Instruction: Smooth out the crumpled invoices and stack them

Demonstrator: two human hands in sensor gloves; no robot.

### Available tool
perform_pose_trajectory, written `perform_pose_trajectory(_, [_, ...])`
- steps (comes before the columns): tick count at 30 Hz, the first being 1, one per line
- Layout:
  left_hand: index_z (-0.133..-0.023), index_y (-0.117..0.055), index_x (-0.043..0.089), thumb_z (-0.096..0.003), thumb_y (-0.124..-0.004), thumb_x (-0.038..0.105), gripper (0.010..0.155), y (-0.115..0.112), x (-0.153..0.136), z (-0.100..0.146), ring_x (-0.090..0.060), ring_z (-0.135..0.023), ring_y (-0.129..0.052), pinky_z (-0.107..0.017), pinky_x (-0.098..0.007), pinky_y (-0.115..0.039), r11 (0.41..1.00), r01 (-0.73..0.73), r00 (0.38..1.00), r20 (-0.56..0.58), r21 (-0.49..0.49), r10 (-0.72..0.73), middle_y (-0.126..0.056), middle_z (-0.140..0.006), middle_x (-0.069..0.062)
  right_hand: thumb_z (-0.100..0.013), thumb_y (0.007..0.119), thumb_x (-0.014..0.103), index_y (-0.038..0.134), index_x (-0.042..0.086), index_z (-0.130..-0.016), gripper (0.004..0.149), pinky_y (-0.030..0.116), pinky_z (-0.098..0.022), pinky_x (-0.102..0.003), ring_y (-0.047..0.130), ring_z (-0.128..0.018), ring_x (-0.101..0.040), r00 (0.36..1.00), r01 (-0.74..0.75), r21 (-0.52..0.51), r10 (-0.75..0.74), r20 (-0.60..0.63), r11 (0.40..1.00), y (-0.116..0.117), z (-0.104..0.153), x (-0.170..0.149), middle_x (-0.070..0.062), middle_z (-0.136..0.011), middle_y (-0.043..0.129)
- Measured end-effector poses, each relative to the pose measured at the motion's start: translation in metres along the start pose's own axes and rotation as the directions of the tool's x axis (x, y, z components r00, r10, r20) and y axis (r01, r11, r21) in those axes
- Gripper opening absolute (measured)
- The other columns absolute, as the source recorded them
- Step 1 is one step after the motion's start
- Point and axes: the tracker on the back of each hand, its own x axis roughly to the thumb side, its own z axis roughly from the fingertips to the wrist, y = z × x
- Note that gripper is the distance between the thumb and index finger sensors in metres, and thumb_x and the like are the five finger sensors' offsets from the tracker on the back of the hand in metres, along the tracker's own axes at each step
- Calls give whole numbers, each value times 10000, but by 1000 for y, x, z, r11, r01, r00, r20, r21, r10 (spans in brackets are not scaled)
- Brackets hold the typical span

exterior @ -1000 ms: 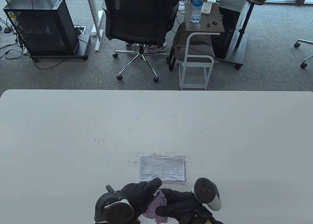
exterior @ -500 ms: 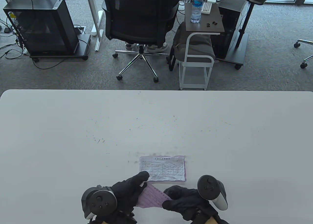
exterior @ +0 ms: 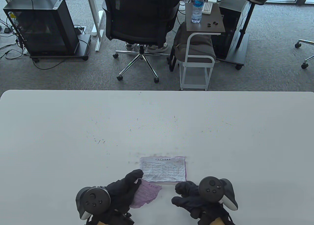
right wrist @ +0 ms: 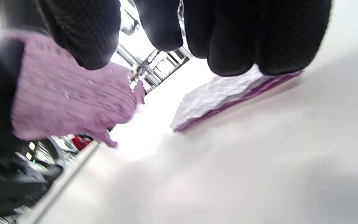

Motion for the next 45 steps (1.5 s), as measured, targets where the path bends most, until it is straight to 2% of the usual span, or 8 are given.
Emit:
perform_pose_trajectory(6, [-982,-714,175,-591,-681,324,420,-5,-3,-2,-85,-135,-984,-278,-363,-917,984,-169,986,1,-59,170,-951,-570,-86,-517,792,524,455,148,-1061,742,744,-538,-589,685,-852,-504,953,249,9,-247,174,968,2,0,1,-333,-1078,479])
perform_pose_trajectory(12, [-1001,-681,190,-607,-658,340,422,-9,-7,-1,-82,-180,-992,-321,-362,-916,899,-436,900,-4,-43,436,-937,-606,-71,-474,761,629,259,116,-1108,958,647,-598,-655,477,-945,-586,888,397,194,-429,168,897,20,-9,-1,-382,-1114,251])
perform_pose_trajectory(15, [-1015,-639,210,-617,-631,352,423,-8,-9,1,-83,-224,-1000,-361,-361,-912,857,-514,858,14,40,514,-919,-645,-60,-460,802,606,244,60,-1100,1010,641,-594,-663,480,-937,-593,834,501,231,-537,129,834,30,-13,-3,-409,-1097,232])
perform_pose_trajectory(21, [-1027,-583,229,-625,-598,362,424,-4,-10,5,-73,-269,-1006,-398,-356,-912,871,-471,881,32,144,471,-892,-712,-52,-490,824,540,544,114,-1026,740,707,-562,-623,640,-879,-537,766,616,158,-634,106,772,41,-17,-2,-388,-1075,440])
perform_pose_trajectory(26, [-1025,-585,218,-624,-600,354,424,-4,-10,5,-80,-266,-1006,-393,-362,-910,895,-417,907,11,160,421,-887,-729,-62,-527,834,345,699,177,-881,415,809,-501,-557,862,-746,-419,816,562,-60,-542,199,825,30,-13,3,-297,-972,719])
perform_pose_trajectory(33, [-1017,-602,192,-621,-612,339,423,2,-19,8,-116,-241,-1023,-361,-370,-914,910,-322,934,-72,259,351,-901,-684,-68,-516,834,247,658,99,-901,449,898,-364,-431,993,-462,-230,827,556,-129,-531,188,821,21,-9,3,-169,-707,922])
perform_pose_trajectory(39, [-1013,-614,179,-616,-620,330,424,1,-23,9,-111,-226,-1027,-342,-369,-919,942,-218,958,-126,255,256,-910,-641,-63,-511,827,204,598,78,-965,524,876,-399,-456,970,-515,-262,895,435,-90,-419,153,896,21,-9,3,-178,-765,885])
perform_pose_trajectory(45, [-1013,-616,182,-616,-622,330,424,1,-19,7,-97,-210,-1014,-338,-365,-918,944,-237,963,-76,229,260,-910,-628,-57,-509,837,192,512,96,-1030,621,824,-477,-520,899,-659,-329,878,451,48,-452,158,891,21,-9,0,-201,-899,783])
